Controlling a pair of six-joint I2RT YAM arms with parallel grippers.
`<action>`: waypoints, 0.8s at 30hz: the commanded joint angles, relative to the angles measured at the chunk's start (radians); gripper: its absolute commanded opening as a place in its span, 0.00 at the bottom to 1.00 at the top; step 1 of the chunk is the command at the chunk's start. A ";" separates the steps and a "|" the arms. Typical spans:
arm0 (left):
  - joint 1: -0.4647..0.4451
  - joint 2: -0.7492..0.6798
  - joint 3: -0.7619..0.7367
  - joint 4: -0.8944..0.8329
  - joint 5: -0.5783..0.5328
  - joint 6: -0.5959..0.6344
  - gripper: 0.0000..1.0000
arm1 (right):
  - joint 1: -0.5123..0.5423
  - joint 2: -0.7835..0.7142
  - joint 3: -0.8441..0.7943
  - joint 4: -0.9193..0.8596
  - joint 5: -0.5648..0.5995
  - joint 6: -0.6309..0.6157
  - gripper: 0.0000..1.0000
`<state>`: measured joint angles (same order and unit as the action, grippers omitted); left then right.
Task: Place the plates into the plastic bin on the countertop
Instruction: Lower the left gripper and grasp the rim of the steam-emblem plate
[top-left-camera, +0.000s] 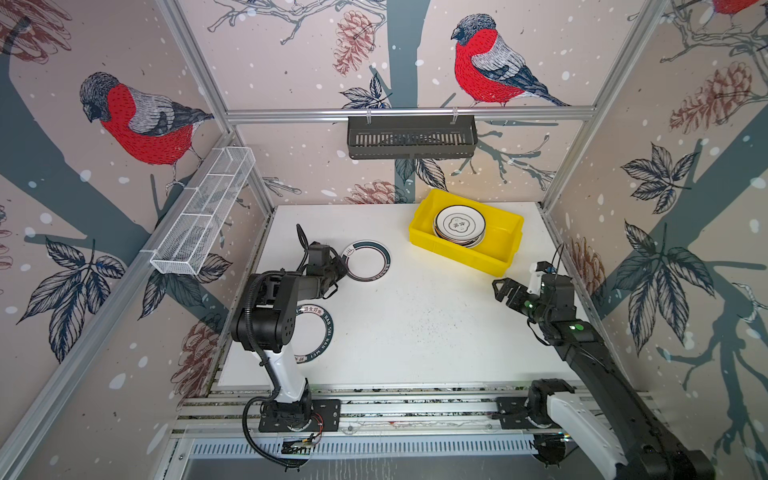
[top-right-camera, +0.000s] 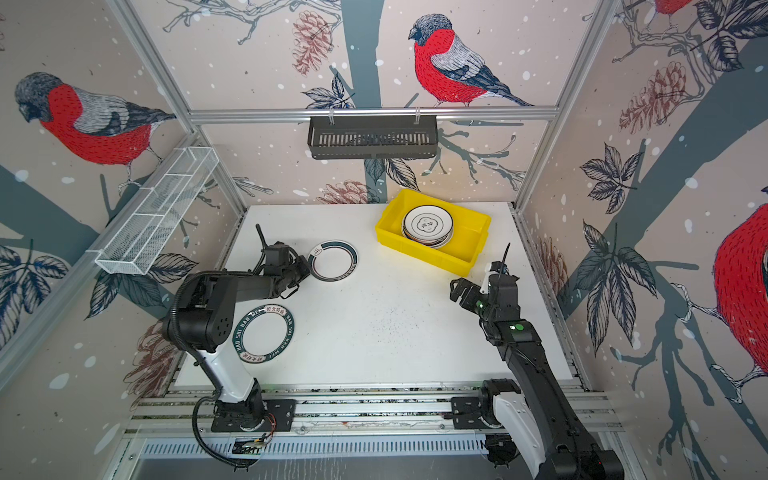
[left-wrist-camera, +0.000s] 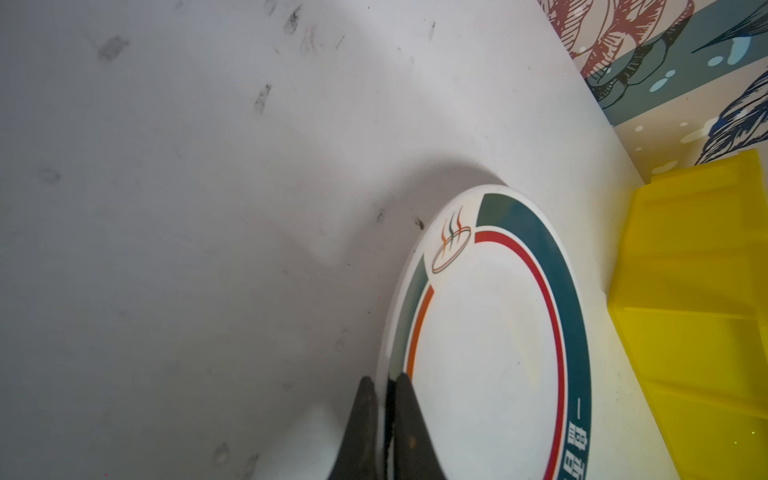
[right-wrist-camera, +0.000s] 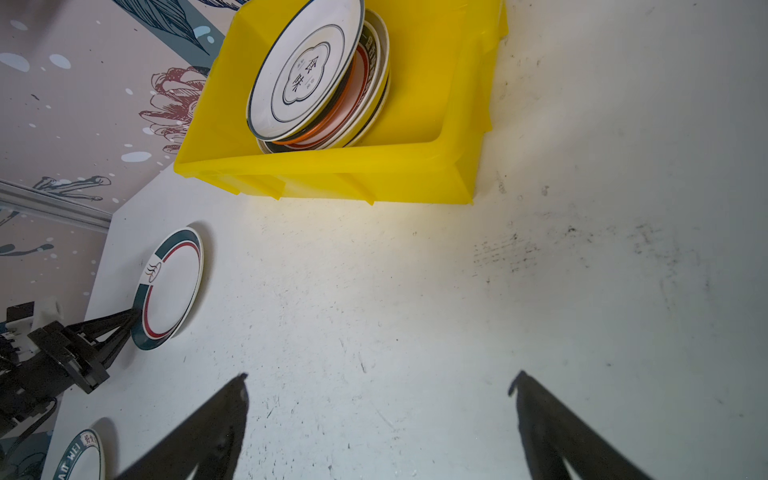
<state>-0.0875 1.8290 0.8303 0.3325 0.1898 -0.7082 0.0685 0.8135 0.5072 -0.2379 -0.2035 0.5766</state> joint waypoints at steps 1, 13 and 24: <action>0.000 -0.001 -0.005 -0.138 -0.014 0.044 0.04 | -0.001 -0.005 0.005 -0.004 0.006 0.005 1.00; 0.000 -0.049 -0.012 -0.113 0.090 0.040 0.00 | -0.001 -0.022 -0.001 0.050 -0.085 0.063 1.00; 0.000 -0.179 -0.099 -0.033 0.120 0.002 0.00 | -0.001 0.003 -0.038 0.126 -0.156 0.101 1.00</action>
<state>-0.0879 1.6661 0.7452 0.2848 0.2955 -0.7025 0.0669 0.8070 0.4652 -0.1661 -0.3325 0.6575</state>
